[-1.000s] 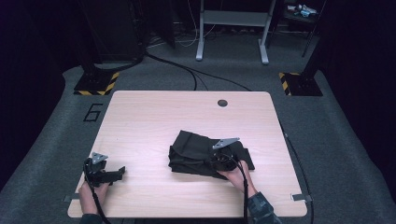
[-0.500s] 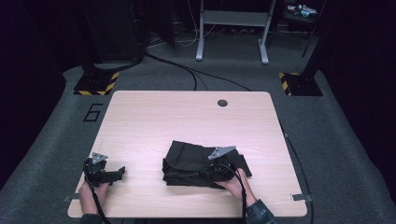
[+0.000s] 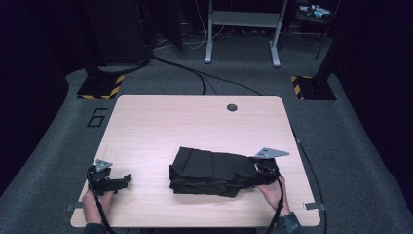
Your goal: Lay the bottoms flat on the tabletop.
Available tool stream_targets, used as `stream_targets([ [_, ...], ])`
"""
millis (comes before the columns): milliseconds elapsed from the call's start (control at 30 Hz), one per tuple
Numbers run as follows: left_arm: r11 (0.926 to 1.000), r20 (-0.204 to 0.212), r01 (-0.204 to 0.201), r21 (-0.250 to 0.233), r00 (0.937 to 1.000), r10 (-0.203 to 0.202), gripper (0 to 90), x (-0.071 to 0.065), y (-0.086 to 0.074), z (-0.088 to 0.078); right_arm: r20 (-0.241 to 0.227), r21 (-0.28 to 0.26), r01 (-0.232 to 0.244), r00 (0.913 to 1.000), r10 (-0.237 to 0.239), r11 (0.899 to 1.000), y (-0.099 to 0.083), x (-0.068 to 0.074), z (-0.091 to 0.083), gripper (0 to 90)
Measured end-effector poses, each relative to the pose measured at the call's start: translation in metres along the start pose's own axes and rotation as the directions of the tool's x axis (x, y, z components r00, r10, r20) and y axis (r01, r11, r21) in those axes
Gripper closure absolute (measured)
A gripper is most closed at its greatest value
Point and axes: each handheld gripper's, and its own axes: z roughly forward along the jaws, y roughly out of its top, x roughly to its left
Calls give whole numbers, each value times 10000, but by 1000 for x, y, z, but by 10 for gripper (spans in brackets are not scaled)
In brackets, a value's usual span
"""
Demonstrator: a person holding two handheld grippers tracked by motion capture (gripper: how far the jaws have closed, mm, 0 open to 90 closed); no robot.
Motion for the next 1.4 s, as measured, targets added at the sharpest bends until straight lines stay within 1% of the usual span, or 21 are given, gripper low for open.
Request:
stream_targets([
  [67,10000,-9,-4,-4,10000,4,1,0,0,0,622,-28,-154,9979,155,9999,-8,-11,-9,81],
  [133,10000,-14,-7,-2,10000,7,2,0,0,0,1242,-59,-403,9914,407,9992,-16,-22,-16,68],
  [200,10000,-12,-5,-2,10000,5,2,0,0,0,1428,-247,-878,9856,904,9958,-25,-35,-23,62],
  [300,9999,-2,95,-70,10000,-95,2,-1,0,0,2370,-98,-1199,9642,1188,9927,-38,-50,-26,54],
  [400,9999,13,109,-64,9999,-109,2,-1,0,1,2789,48,-1565,9487,1490,9877,-52,-62,-23,44],
  [467,9999,-20,125,-63,9999,-125,2,-1,0,0,3152,130,-1635,9369,1511,9865,-59,-66,-20,41],
  [533,9997,-159,237,-93,9996,-239,2,-2,0,1,3351,244,-1667,9303,1490,9857,-66,-69,-15,38],
  [567,9996,-223,285,25,9993,-284,2,-3,0,0,3493,236,-1623,9259,1440,9865,-68,-70,-13,39],
  [633,9993,-304,372,13,9988,-371,3,-4,0,-1,3837,605,-1465,9166,1124,9874,-73,-72,-7,36],
  [733,9997,-161,240,108,9996,-238,1,-6,0,-1,3932,884,-1476,9138,1016,9851,-75,-73,-2,34],
  [767,9998,-88,203,39,9998,-202,1,-8,1,-3,3947,922,-1304,9150,840,9872,-75,-73,-2,36],
  [800,9997,34,237,-116,9997,-237,1,-11,2,-4,3966,975,-1310,9143,822,9866,-75,-74,-1,31],
  [833,9995,134,236,-189,9996,-233,1,-14,4,-8,3898,972,-1349,9168,870,9861,-75,-75,-1,27],
  [900,9985,227,-42,-548,9997,54,2,-21,11,-15,3965,881,-1378,9134,922,9865,-76,-76,-1,25],
  [1000,9947,553,-414,-944,9974,468,4,-36,24,-27,3917,964,-1335,9161,857,9863,-75,-79,0,0],
  [1033,9941,769,-582,-912,9949,653,5,-41,30,-32,3917,950,-1353,9159,879,9862,-75,-80,1,0],
  [1100,9907,976,-789,-1112,9912,899,10,-52,37,-36,3964,961,-1363,9139,877,9860,-75,-80,0,0],
  [1133,9885,1291,-982,-1151,9852,1129,16,-59,43,-40,3975,945,-1366,9133,885,9861,-75,-80,0,0],
  [1233,9808,1777,-1333,-1426,9713,1579,42,-78,55,-46,4009,932,-1380,9117,897,9860,-75,-80,0,0],
  [1300,9761,2081,-1626,-1440,9594,1905,44,-90,62,-49,4009,929,-1396,9116,913,9858,-75,-80,0,0],
  [1400,9604,2466,-2196,-1716,9342,2577,43,-116,74,-54,4035,923,-1440,9100,952,9853,-75,-80,0,0],
])
